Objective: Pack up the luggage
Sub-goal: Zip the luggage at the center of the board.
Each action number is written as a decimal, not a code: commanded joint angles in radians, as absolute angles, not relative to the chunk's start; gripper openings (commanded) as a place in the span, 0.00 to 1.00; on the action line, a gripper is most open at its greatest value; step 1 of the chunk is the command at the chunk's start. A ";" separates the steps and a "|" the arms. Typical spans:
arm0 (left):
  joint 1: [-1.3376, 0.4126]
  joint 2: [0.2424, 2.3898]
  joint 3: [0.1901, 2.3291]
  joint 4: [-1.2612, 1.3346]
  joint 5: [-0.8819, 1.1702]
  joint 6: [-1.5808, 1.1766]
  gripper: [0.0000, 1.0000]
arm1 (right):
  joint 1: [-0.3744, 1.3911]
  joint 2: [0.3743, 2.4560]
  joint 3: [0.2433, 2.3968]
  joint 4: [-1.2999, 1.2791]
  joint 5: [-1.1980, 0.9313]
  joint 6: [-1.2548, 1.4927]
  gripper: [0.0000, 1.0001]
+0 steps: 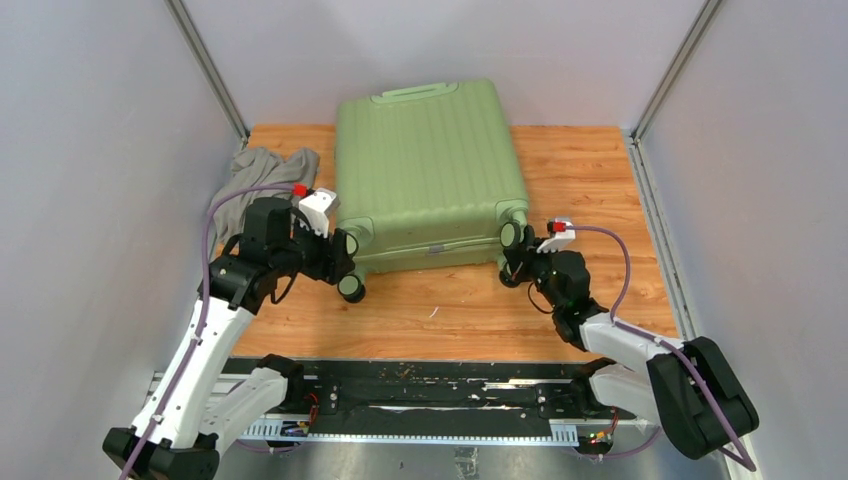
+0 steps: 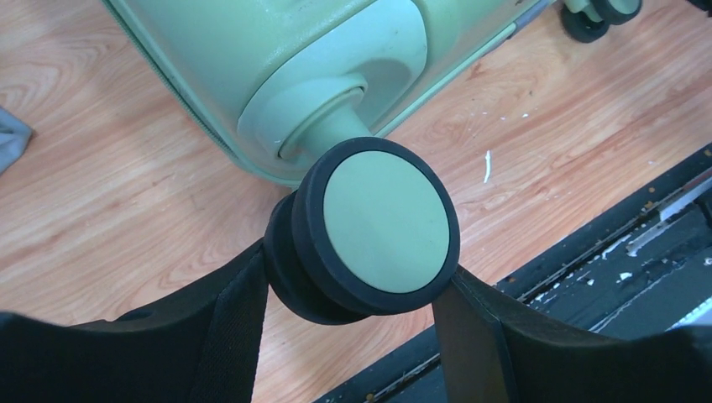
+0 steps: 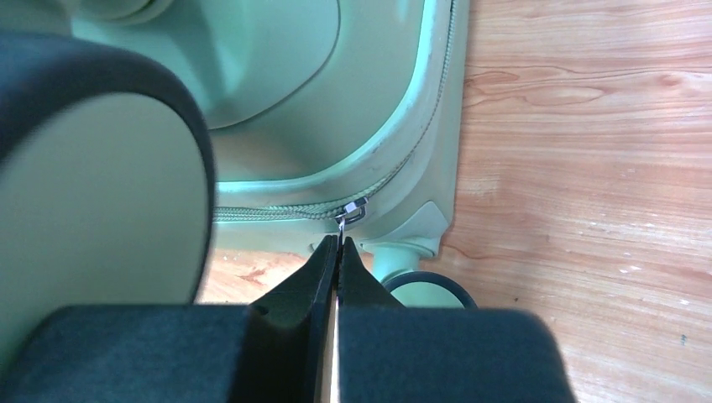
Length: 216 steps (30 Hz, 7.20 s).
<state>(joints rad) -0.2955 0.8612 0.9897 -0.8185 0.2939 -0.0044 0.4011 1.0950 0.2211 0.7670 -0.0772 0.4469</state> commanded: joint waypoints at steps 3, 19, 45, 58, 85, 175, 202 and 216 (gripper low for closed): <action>-0.307 0.852 0.937 -0.662 0.534 -0.059 0.25 | 0.523 1.061 0.217 0.812 0.080 0.389 0.00; -0.311 0.874 0.962 -0.588 0.580 -0.110 0.05 | 0.697 1.131 0.304 0.814 0.155 0.218 0.00; -0.439 0.936 1.104 -0.542 0.544 -0.098 0.00 | 0.945 1.299 0.456 0.794 0.176 0.083 0.00; -0.482 1.015 1.161 -0.529 0.558 -0.076 0.00 | 1.108 1.477 0.604 0.844 0.104 0.128 0.00; -0.411 1.145 1.506 -0.809 0.492 0.035 1.00 | 1.121 1.163 0.578 0.353 0.508 0.501 0.60; -0.958 1.485 0.821 -0.569 0.085 0.994 0.45 | 0.666 0.964 0.691 -0.142 0.381 0.549 0.49; -1.011 1.233 1.458 -1.143 0.026 1.270 1.00 | 0.379 0.960 0.595 -0.073 -0.297 0.452 0.53; -1.011 1.459 1.529 -1.091 0.047 1.541 1.00 | 0.378 0.907 0.558 -0.082 -0.409 0.374 0.57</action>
